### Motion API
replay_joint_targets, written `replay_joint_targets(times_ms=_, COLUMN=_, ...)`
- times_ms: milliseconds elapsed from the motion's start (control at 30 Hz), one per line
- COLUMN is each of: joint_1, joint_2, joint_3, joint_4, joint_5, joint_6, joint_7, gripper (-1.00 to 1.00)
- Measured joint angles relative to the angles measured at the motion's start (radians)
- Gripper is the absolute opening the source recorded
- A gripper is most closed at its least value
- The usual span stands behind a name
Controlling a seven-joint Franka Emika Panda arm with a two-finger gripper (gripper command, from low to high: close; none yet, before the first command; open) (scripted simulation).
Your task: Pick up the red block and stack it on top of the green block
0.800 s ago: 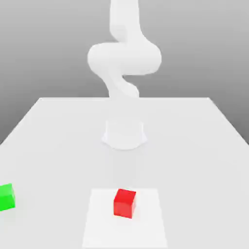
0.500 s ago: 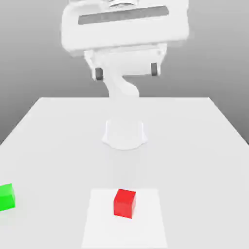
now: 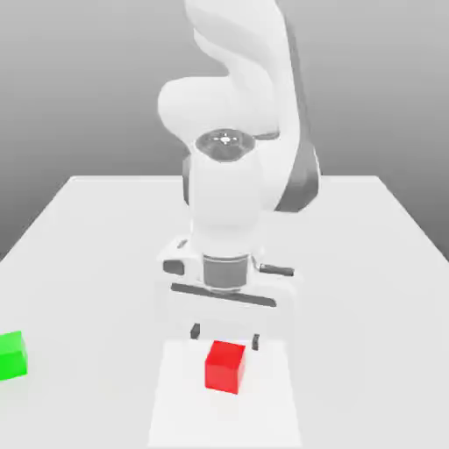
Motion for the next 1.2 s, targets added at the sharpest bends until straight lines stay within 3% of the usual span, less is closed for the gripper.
replay_joint_targets(times_ms=33, joint_1=-0.001, joint_2=0.036, joint_3=0.002, joint_4=0.005, joint_5=0.002, joint_6=0.031, joint_7=-0.001, gripper=0.00)
replay_joint_targets(times_ms=67, joint_1=-0.003, joint_2=0.069, joint_3=0.004, joint_4=0.009, joint_5=0.004, joint_6=0.059, joint_7=-0.002, gripper=-1.00)
replay_joint_targets(times_ms=300, joint_1=-0.005, joint_2=0.076, joint_3=0.006, joint_4=0.010, joint_5=0.001, joint_6=0.066, joint_7=0.001, gripper=-1.00)
replay_joint_targets(times_ms=500, joint_1=-0.006, joint_2=-0.114, joint_3=0.005, joint_4=-0.018, joint_5=-0.005, joint_6=-0.096, joint_7=0.005, gripper=-1.00)
replay_joint_targets(times_ms=933, joint_1=-0.469, joint_2=-0.032, joint_3=-0.239, joint_4=0.280, joint_5=0.064, joint_6=-0.321, joint_7=-0.250, gripper=-1.00)
replay_joint_targets(times_ms=1100, joint_1=-0.532, joint_2=0.110, joint_3=-0.229, joint_4=0.320, joint_5=0.149, joint_6=-0.223, joint_7=-0.334, gripper=-1.00)
replay_joint_targets(times_ms=1133, joint_1=-0.542, joint_2=0.137, joint_3=-0.218, joint_4=0.322, joint_5=0.163, joint_6=-0.199, joint_7=-0.344, gripper=1.00)
replay_joint_targets(times_ms=1200, joint_1=-0.542, joint_2=0.137, joint_3=-0.218, joint_4=0.322, joint_5=0.163, joint_6=-0.199, joint_7=-0.344, gripper=1.00)
